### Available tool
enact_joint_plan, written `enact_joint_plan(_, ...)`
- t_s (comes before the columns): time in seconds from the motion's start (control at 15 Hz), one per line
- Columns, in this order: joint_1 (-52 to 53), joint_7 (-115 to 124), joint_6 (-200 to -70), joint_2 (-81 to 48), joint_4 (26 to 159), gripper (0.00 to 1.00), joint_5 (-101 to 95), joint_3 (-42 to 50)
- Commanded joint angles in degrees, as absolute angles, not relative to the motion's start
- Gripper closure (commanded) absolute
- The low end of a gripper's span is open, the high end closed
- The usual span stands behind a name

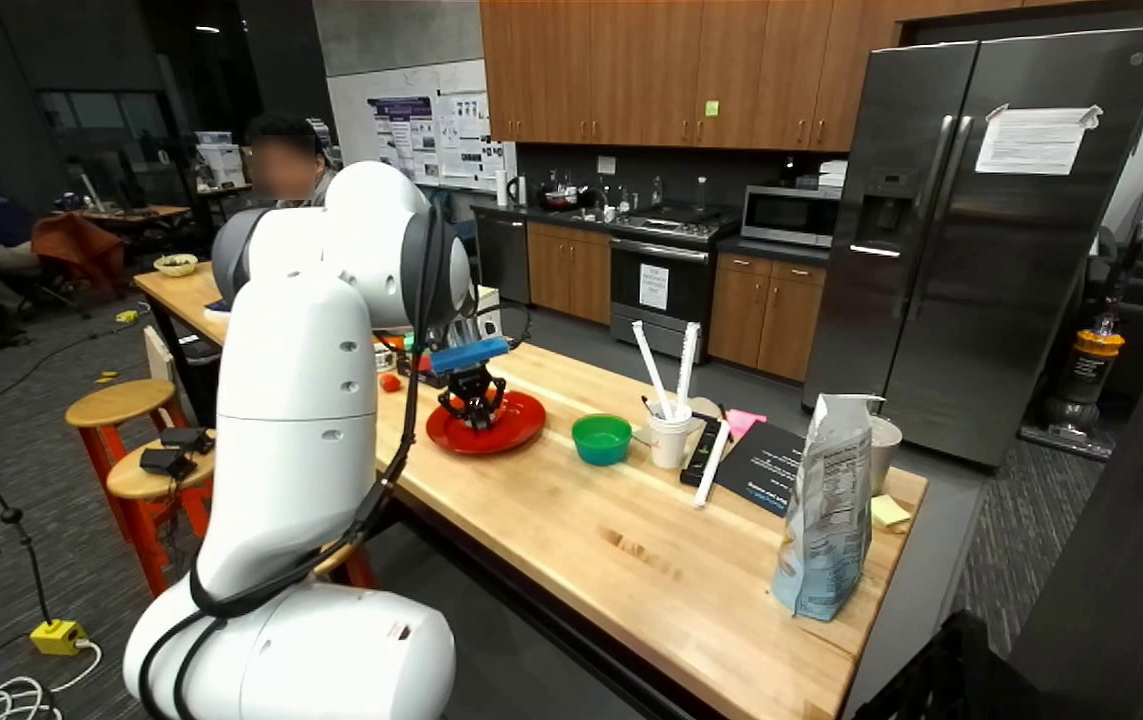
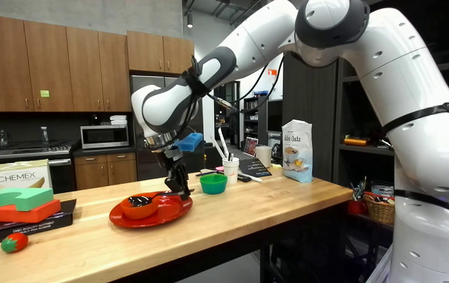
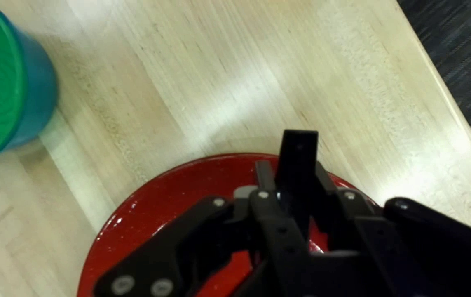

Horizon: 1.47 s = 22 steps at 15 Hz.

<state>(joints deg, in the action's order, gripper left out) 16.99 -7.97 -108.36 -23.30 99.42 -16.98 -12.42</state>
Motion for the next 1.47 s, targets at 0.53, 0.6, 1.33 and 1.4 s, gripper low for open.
enact_joint_plan(0.53, 23.8, 2.3, -101.8, -21.5, 98.5, 0.94, -36.9, -11.8)
enact_joint_plan(0.6, 24.2, 2.5, -100.9, -21.7, 98.2, 0.94, -38.4, -11.8)
enact_joint_plan(1.33, 22.0, 0.3, -97.2, -24.6, 95.1, 0.94, -42.5, -12.1)
enact_joint_plan(1.4, 21.7, 0.0, -98.0, -24.9, 95.0, 0.94, -42.5, -12.2)
